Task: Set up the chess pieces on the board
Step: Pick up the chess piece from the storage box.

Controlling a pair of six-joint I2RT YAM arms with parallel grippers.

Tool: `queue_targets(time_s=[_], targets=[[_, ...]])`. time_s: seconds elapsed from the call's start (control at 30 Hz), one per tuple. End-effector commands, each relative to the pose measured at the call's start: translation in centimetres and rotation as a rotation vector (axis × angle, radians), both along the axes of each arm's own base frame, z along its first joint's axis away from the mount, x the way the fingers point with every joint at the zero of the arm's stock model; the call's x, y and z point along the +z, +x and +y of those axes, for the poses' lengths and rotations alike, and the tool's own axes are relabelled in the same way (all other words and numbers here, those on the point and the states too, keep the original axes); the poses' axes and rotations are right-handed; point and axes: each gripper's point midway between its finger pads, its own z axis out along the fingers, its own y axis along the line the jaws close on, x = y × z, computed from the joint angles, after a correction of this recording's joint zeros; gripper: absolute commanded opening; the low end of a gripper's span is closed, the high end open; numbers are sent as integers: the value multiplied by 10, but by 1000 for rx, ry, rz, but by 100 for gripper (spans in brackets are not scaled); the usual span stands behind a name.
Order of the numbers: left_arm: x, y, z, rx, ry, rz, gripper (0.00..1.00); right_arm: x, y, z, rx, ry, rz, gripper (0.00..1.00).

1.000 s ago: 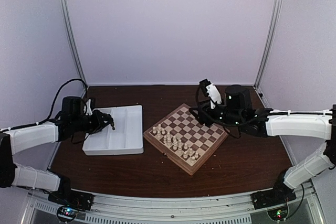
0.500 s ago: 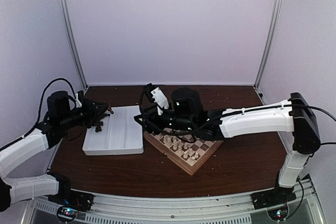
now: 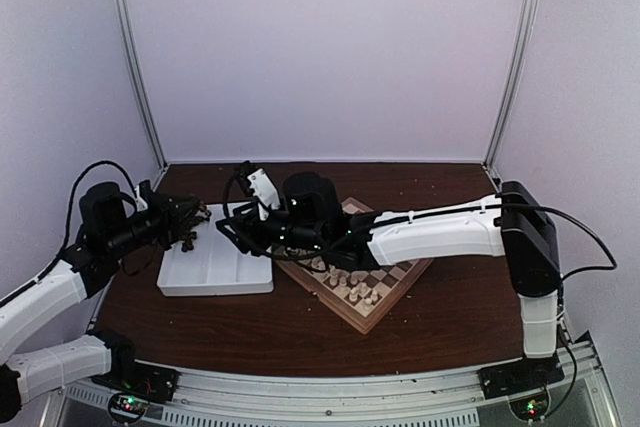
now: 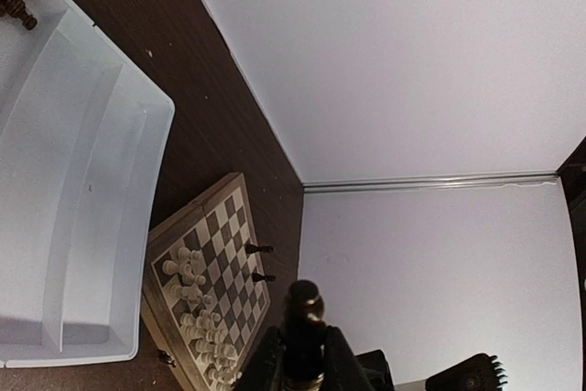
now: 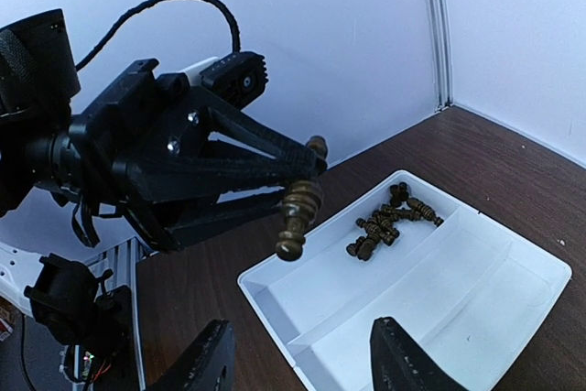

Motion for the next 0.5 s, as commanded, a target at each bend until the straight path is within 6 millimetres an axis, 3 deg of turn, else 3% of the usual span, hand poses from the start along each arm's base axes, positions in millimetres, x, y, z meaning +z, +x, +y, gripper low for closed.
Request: queue_targets(time_s=[0.0,0.47], targets=[[6,-3,0,7,-40,-28,16,11,1,10,-5,39,-10,53],[3,-12,-1,-7,-59,-24,16,1,6,31,12,27,-1,50]])
